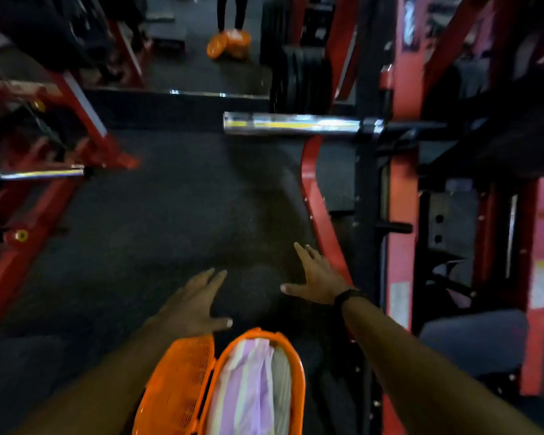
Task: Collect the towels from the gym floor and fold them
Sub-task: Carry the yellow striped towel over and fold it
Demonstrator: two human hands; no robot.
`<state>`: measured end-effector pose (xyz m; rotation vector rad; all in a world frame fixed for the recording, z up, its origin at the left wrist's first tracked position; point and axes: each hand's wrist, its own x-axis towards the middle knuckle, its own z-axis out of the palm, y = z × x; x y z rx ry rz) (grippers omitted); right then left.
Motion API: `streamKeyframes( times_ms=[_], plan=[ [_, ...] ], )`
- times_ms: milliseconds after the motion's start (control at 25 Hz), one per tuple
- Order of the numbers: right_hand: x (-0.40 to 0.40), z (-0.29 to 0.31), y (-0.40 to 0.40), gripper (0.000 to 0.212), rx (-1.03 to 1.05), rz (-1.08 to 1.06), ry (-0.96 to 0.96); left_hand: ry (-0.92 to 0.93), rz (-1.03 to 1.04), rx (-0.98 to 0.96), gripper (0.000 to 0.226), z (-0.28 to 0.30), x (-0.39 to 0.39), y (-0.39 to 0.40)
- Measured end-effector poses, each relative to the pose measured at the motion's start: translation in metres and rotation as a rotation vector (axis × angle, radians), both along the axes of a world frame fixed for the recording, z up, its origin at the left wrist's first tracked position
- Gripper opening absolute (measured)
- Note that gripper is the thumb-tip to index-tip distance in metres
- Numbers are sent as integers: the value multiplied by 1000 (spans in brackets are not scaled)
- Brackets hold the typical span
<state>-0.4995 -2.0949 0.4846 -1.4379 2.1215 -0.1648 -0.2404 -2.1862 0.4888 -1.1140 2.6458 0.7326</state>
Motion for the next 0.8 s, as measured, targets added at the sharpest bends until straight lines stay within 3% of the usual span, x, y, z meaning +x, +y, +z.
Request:
streamKeyframes(
  times_ms=[120,360,640,800],
  plan=[
    [-7,138,1,103,-168,4,14,107,57,-74,105,129,-2,-2],
    [14,336,9,102,-376,66,69,288,132,-294,105,325,17,9],
    [79,458,28,108,-490,155,84,404,312,-435,99,467,119,44],
    [144,509,25,124,-573,261,61,430,411,-503,99,519,210,89]
  ],
)
